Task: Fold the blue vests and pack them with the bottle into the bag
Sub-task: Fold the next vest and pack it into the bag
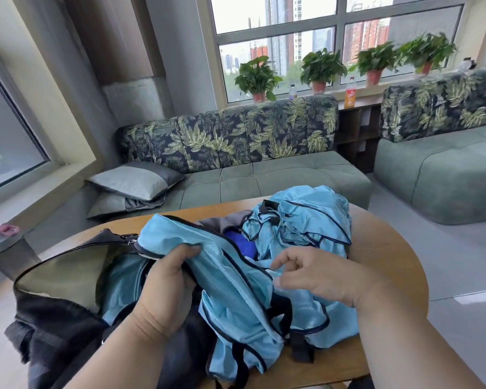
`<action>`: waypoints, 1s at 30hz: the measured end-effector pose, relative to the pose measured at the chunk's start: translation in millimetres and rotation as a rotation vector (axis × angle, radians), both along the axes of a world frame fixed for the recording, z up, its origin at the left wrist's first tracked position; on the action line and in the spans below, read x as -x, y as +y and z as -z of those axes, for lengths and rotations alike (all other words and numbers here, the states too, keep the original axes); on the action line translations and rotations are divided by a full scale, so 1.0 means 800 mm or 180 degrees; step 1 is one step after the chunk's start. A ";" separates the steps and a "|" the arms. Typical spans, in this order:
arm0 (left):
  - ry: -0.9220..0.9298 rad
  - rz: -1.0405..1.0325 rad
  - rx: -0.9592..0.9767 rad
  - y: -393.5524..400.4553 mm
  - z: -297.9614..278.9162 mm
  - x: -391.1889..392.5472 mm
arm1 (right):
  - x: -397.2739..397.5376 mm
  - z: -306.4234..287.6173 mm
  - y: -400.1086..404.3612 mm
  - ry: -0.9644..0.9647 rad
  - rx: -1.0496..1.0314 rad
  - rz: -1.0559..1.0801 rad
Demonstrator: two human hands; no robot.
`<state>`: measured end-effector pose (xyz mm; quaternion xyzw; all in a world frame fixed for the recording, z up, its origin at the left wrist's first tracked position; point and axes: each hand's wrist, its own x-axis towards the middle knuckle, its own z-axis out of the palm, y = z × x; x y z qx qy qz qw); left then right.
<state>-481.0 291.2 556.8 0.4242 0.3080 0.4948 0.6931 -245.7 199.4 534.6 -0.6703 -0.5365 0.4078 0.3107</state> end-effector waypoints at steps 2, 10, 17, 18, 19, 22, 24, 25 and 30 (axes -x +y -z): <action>-0.0067 0.0003 0.0035 0.002 -0.001 0.002 | 0.008 0.008 0.005 -0.0275 0.0267 -0.0141; 0.0341 0.0031 -0.0148 -0.004 0.002 0.002 | 0.016 0.022 0.019 -0.1009 -0.0183 0.0567; 0.2287 0.0294 -0.1390 -0.015 0.006 -0.008 | 0.019 -0.006 0.014 0.0694 -0.1374 0.0918; 0.2502 0.0342 -0.1502 -0.019 0.008 -0.013 | 0.022 -0.011 0.012 0.0881 -0.1522 0.0719; 0.2651 0.0399 -0.1624 -0.022 0.010 -0.017 | 0.026 -0.015 0.011 0.0995 -0.1602 0.0492; 0.2949 0.0574 -0.1874 -0.034 0.018 -0.029 | 0.036 -0.018 0.008 0.1047 -0.1649 0.0081; 0.3056 0.0612 -0.1928 -0.037 0.025 -0.034 | 0.042 -0.018 0.007 0.0785 -0.1727 0.0101; 0.3031 0.0629 -0.1922 -0.037 0.029 -0.036 | 0.044 -0.019 0.007 0.0615 -0.1769 0.0173; 0.2678 0.0971 -0.1689 -0.036 0.036 -0.040 | 0.044 -0.027 0.002 0.1436 -0.1782 0.0231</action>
